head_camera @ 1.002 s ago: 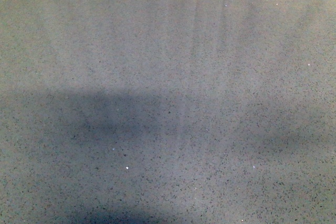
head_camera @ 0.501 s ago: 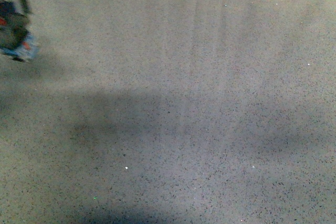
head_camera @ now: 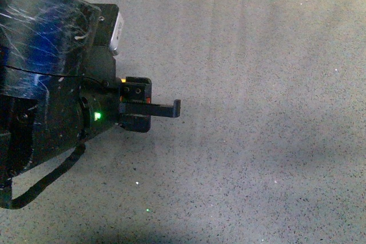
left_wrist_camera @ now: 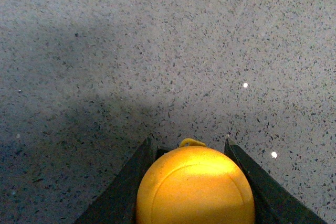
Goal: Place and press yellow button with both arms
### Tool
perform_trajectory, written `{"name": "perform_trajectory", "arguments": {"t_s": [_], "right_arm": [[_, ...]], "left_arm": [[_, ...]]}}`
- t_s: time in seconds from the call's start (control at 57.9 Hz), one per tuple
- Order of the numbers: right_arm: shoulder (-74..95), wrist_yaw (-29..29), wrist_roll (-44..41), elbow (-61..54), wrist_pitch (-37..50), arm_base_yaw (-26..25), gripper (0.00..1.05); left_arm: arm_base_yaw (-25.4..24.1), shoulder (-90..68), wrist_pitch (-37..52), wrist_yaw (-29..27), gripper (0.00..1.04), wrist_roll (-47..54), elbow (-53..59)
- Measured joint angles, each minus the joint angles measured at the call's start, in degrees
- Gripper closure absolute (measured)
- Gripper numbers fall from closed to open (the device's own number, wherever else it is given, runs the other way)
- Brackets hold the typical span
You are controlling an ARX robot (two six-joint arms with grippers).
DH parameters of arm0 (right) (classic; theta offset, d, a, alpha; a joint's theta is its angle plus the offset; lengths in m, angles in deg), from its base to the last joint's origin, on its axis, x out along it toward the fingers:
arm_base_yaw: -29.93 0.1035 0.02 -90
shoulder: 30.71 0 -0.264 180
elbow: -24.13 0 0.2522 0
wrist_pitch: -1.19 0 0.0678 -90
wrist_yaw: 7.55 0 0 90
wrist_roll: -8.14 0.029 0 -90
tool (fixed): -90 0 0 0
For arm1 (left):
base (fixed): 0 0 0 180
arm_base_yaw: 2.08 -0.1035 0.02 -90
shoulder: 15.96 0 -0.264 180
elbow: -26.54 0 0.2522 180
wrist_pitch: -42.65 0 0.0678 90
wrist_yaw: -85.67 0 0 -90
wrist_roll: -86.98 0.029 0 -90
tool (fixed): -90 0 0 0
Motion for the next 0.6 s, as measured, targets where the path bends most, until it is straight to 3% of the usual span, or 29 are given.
{"name": "perform_trajectory", "arguments": {"t_s": [0.259, 0.414, 0.604], "right_arm": [[0.0, 0.0, 0.0, 0.0, 0.0, 0.0, 0.09], [0.0, 0.0, 0.0, 0.0, 0.0, 0.0, 0.09], [0.0, -0.02, 0.0, 0.0, 0.0, 0.0, 0.09]], "left_arm": [[0.59, -2.03, 0.15, 0.42, 0.71, -1.44, -0.52], [0.66, -2.05, -0.09, 1.2, 0.5, -1.57, -0.52], [-0.28, 6.21, -4.52, 5.46, 0.1, -0.17, 0.24]]}}
